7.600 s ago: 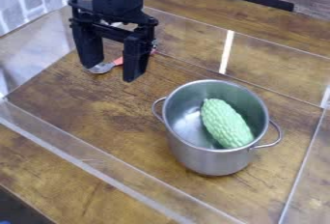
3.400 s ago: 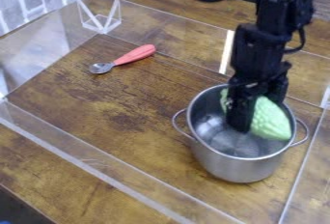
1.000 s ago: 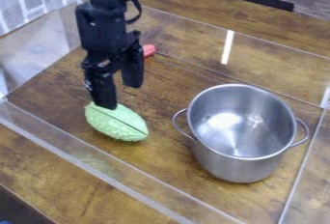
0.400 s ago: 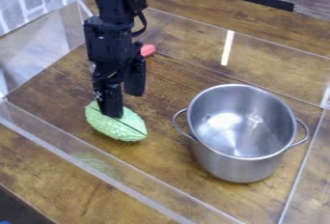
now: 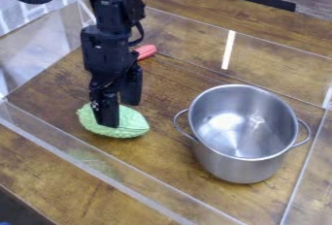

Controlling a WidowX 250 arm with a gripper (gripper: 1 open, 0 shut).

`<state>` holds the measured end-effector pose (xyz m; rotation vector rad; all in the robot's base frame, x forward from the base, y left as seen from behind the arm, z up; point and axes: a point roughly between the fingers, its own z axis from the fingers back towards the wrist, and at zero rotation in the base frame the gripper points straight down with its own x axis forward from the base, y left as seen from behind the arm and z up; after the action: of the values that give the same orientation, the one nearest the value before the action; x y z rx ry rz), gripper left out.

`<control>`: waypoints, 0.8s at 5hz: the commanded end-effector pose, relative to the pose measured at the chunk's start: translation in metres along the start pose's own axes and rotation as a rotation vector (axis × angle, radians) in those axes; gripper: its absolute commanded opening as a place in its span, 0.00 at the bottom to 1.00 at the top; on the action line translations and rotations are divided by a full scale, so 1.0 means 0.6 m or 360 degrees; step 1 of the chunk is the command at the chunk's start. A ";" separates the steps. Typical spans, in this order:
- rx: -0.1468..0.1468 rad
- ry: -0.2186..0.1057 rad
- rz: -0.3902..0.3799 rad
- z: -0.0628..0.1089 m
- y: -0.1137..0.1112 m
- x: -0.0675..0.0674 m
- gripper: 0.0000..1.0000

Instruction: Remove the green object from the silver pot and put it on the table

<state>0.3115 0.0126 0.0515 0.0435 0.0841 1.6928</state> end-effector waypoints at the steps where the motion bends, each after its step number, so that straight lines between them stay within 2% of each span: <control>1: -0.0045 -0.0009 0.0063 0.018 -0.005 0.014 1.00; 2: -0.0025 -0.0027 -0.0016 -0.001 -0.014 0.030 1.00; 3: -0.0020 0.0007 -0.0069 0.030 -0.024 0.022 1.00; 4: -0.0013 0.0056 -0.0113 0.068 -0.039 0.014 0.00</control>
<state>0.3296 0.0214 0.0723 0.0437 0.1523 1.6211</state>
